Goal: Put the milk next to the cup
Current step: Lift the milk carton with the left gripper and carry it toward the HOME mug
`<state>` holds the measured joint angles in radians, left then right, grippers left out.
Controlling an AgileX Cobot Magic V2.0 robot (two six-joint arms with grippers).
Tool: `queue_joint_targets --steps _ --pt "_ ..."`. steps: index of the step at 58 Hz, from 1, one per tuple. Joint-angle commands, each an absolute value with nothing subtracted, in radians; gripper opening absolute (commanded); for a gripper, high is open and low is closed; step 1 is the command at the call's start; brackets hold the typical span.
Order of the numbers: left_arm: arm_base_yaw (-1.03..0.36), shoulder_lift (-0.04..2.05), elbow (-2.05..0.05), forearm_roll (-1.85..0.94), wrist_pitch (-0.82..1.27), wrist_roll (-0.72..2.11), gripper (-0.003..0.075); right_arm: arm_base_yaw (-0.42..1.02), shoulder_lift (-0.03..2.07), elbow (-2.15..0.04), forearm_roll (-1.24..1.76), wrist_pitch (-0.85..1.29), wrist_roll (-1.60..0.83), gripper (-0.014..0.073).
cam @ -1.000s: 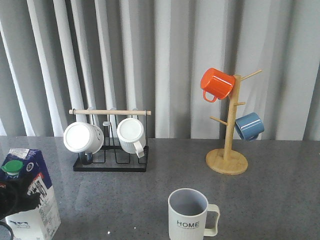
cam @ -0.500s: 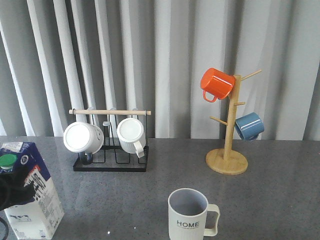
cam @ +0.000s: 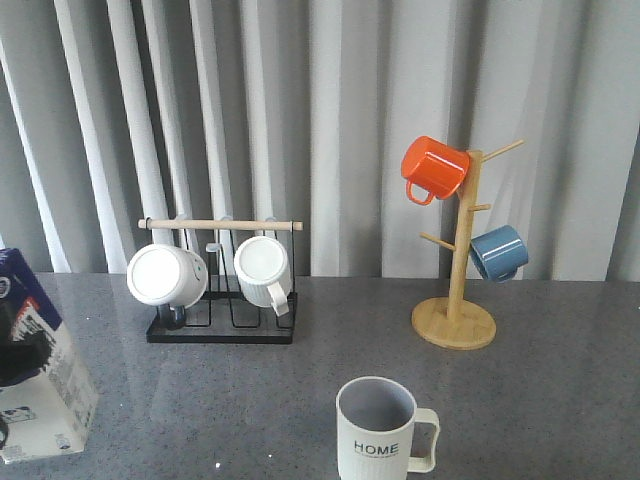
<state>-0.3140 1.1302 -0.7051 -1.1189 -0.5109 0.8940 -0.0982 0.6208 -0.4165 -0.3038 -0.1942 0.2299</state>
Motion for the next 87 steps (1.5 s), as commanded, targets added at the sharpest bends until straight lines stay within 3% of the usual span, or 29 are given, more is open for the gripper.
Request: queue_joint_targets --steps 1,16,33,87 --pt "-0.451 1.138 -0.78 -1.278 -0.651 1.087 0.0199 -0.104 0.62 -0.44 -0.306 -0.267 0.224 -0.001" --pt "-0.73 1.304 -0.947 -1.325 -0.777 1.094 0.0199 -0.104 0.62 -0.44 -0.306 -0.267 0.224 -0.001" --pt "-0.869 1.544 -1.141 -1.369 -0.88 1.095 0.0199 -0.104 0.62 -0.44 -0.306 -0.267 0.224 -0.001" --pt "-0.919 1.704 -1.163 -1.371 -0.928 0.98 0.0199 -0.104 0.62 -0.44 -0.306 -0.267 0.224 -0.001"
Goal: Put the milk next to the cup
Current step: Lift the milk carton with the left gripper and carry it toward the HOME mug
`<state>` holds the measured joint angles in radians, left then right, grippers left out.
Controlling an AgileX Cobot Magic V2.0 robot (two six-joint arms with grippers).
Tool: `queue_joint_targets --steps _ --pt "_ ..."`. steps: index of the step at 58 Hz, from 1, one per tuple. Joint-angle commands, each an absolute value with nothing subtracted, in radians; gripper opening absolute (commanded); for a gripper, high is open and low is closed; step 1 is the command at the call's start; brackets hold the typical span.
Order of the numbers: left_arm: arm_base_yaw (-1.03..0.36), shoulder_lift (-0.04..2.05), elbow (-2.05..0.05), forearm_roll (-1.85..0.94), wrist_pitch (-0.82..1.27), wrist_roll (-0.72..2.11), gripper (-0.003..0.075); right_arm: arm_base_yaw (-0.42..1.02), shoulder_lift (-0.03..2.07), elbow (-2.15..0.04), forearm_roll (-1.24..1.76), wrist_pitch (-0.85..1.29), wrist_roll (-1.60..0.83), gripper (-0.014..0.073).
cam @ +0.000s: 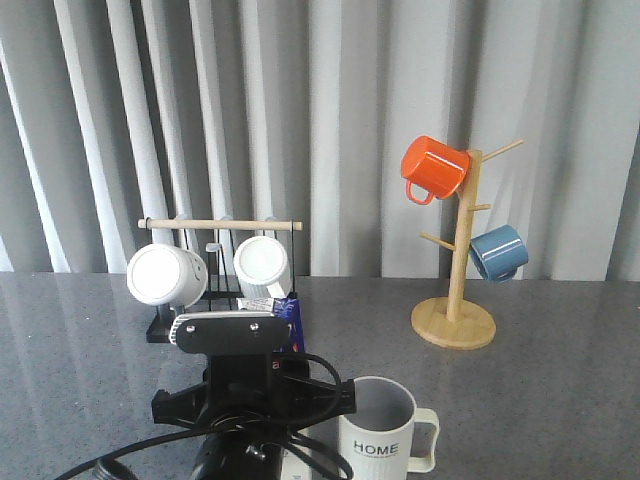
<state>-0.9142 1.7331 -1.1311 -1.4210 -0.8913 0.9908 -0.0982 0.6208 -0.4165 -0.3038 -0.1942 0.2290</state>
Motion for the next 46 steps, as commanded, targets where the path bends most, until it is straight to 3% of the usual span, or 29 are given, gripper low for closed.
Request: queue_joint_targets --steps 1,46 --pt "-0.919 1.708 -1.163 -1.371 -0.927 0.98 0.0199 -0.104 0.62 -0.44 -0.306 -0.267 0.224 -0.001" --pt "-0.918 1.732 -1.163 -1.375 -0.911 0.979 0.0199 -0.104 0.62 -0.44 -0.306 -0.267 0.224 -0.001"
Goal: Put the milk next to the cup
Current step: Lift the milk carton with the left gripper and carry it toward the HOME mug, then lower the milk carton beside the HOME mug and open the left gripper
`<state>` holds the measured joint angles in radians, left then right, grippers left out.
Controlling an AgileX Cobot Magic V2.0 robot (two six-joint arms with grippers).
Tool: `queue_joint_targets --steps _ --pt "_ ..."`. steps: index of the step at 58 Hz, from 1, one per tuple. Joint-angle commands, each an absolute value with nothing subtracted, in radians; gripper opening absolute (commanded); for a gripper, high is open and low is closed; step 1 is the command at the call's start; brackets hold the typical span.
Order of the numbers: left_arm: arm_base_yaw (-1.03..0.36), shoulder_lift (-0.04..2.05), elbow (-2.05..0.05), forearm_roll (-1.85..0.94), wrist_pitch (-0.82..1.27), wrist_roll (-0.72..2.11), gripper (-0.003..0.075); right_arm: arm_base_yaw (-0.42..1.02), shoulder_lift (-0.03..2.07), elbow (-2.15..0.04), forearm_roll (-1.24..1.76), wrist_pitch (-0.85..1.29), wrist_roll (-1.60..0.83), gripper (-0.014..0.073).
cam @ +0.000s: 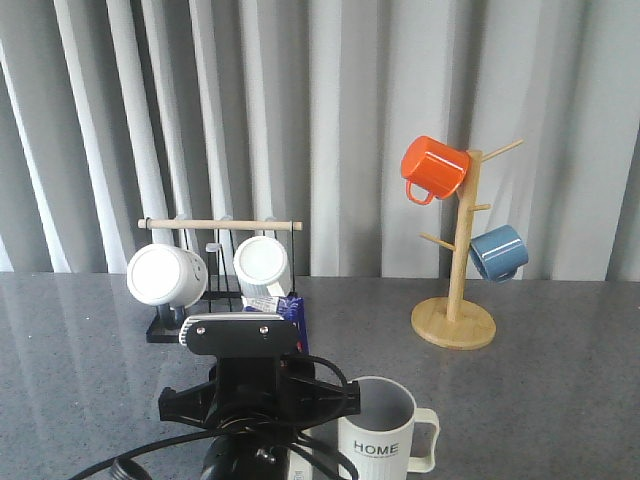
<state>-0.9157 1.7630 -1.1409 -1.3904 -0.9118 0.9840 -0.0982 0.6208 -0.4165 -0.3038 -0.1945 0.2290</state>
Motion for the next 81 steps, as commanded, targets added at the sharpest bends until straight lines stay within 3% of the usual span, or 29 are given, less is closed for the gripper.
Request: queue_joint_targets --steps 1,15,21,28,41,55,73,81 --pt "-0.918 1.732 -1.163 -1.375 -0.907 0.979 0.0199 -0.104 0.62 -0.44 -0.306 -0.267 0.224 -0.001" --pt "-0.918 1.732 -1.163 -1.375 -0.895 0.979 0.0204 -0.104 0.62 -0.44 -0.306 -0.267 0.224 -0.001" --pt "-0.918 1.732 -1.163 -1.378 -0.89 0.979 0.024 -0.104 0.62 -0.44 -0.306 -0.267 0.224 -0.001" --pt "-0.918 1.732 -1.163 -1.378 -0.886 0.982 0.0364 -0.104 0.62 -0.44 -0.306 -0.267 0.224 -0.001" --pt "-0.918 1.732 -1.163 -1.422 -0.898 0.998 0.0736 -0.104 0.62 -0.44 -0.306 -0.267 0.224 -0.001" --pt "-0.918 1.705 -1.163 -1.406 -0.874 1.009 0.0718 -0.104 0.62 -0.44 -0.306 -0.267 0.224 -0.001" --pt "-0.918 1.514 -1.163 -1.223 -0.868 1.009 0.0708 -0.104 0.62 -0.44 -0.306 -0.267 0.224 -0.001" --pt "-0.918 1.401 -1.163 -1.205 -0.841 1.01 0.0639 -0.104 0.62 -0.44 -0.306 -0.267 0.224 -0.001"
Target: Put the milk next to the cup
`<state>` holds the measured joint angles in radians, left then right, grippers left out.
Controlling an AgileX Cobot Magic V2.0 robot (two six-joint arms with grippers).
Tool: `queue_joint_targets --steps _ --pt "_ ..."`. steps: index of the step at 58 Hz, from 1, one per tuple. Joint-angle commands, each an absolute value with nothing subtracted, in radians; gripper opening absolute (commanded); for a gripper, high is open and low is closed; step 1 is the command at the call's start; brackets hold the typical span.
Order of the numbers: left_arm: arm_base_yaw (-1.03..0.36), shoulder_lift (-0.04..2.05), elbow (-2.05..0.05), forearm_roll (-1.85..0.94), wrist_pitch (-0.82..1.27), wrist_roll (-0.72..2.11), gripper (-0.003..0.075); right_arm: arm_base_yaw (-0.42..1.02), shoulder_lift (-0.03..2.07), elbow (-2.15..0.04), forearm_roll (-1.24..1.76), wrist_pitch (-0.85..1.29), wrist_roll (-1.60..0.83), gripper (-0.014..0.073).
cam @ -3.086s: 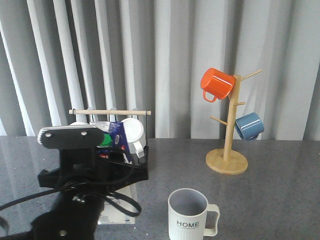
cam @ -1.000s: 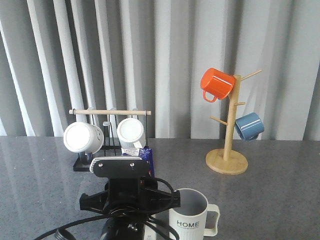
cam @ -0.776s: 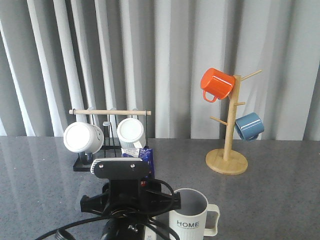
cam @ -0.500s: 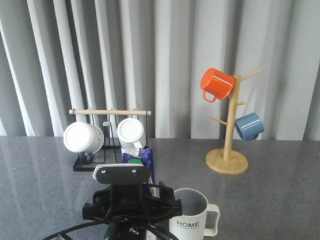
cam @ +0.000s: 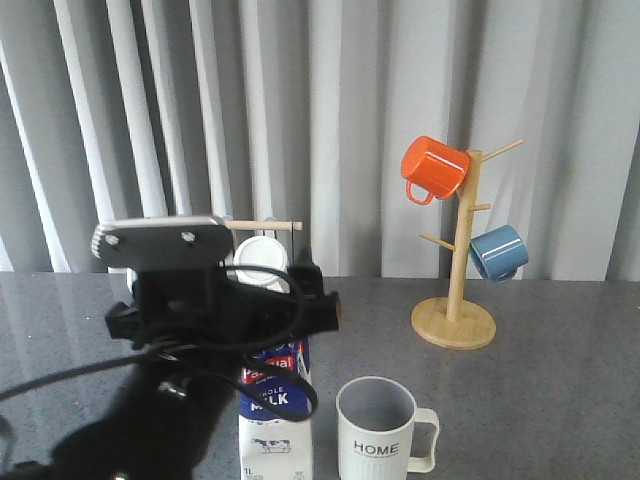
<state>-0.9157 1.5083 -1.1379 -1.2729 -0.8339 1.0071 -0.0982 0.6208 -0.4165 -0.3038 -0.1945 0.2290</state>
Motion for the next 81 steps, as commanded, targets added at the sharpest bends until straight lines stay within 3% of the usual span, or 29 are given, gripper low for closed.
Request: queue_joint_targets --steps 1,6,10,13,14,36,46,61,71,81 --pt "-0.917 1.386 -1.163 -1.205 -0.836 1.014 0.0613 -0.104 0.62 -0.44 -0.306 -0.267 0.224 -0.001" --pt "-0.917 1.336 -1.163 -1.205 -0.831 1.087 0.0446 -0.104 0.62 -0.44 -0.306 -0.267 0.224 -0.001" --pt "-0.917 1.302 -1.163 -1.209 -0.815 1.177 0.0222 -0.104 0.62 -0.44 -0.306 -0.267 0.224 -0.001" --pt "-0.917 1.286 -1.163 -1.224 -0.811 1.222 0.0007 -0.104 0.62 -0.44 -0.306 -0.267 0.224 -0.001" --pt "-0.917 1.28 -1.163 -1.229 -0.813 1.241 -0.0011 -0.104 0.62 -0.44 -0.306 -0.267 0.224 -0.001" --pt "-0.917 1.253 -1.163 -1.25 -0.881 1.273 -0.0008 -0.104 0.62 -0.44 -0.306 -0.267 0.224 -0.001" --pt "-0.918 1.252 -1.202 -1.092 -0.714 1.192 -0.0008 -0.104 0.62 -0.44 -0.306 -0.267 0.224 -0.001" --pt "-0.918 1.26 -1.387 -0.567 -0.196 0.582 -0.0008 -0.104 0.62 -0.44 -0.306 -0.267 0.224 -0.001" --pt "-0.879 1.192 -1.331 -0.066 -0.017 0.199 -0.0008 -0.104 0.62 -0.44 -0.306 -0.267 0.224 -0.001" --pt "-0.7 1.048 -1.17 0.043 0.071 -0.033 -0.0008 -0.104 0.62 -0.44 -0.306 -0.267 0.224 -0.001"
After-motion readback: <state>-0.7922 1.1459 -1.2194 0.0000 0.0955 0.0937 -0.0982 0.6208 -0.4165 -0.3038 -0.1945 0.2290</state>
